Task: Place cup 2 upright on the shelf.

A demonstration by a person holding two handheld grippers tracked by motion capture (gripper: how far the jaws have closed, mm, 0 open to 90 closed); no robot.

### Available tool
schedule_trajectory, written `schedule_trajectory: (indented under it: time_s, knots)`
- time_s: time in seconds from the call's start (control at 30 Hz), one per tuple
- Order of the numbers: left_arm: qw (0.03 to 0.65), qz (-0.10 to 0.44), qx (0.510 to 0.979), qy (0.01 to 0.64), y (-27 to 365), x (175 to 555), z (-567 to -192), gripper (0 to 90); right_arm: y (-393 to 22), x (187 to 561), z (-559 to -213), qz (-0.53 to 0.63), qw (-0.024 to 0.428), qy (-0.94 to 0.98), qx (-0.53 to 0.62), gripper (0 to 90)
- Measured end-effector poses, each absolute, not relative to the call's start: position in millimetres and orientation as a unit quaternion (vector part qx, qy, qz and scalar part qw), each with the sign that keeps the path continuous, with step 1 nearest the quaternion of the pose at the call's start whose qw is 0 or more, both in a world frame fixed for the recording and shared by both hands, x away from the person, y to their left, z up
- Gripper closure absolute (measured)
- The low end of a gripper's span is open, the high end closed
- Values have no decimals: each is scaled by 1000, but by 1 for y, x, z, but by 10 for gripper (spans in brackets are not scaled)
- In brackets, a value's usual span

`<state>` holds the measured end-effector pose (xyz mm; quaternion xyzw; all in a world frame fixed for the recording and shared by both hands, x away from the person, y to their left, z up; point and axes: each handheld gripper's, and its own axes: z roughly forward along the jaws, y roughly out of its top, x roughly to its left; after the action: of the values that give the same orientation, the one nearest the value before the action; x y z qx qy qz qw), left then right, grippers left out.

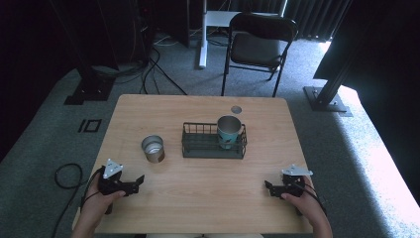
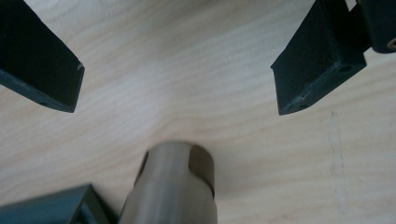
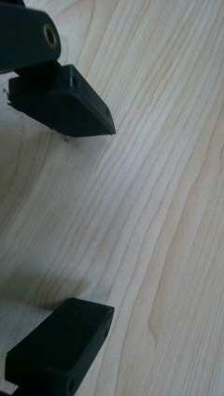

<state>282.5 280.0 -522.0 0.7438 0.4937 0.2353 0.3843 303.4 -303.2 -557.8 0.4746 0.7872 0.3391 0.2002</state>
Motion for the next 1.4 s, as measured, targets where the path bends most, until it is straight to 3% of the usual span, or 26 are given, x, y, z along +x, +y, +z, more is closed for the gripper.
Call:
schedule_trajectory:
  time_s: [0.67, 1.4]
  knots:
    - [430, 267, 718, 478, 255, 307, -510, 24, -303, 303, -558, 339, 200, 787, 474, 114]
    - [433, 278, 701, 493, 238, 347, -514, 24, -303, 303, -558, 339, 200, 787, 475, 114]
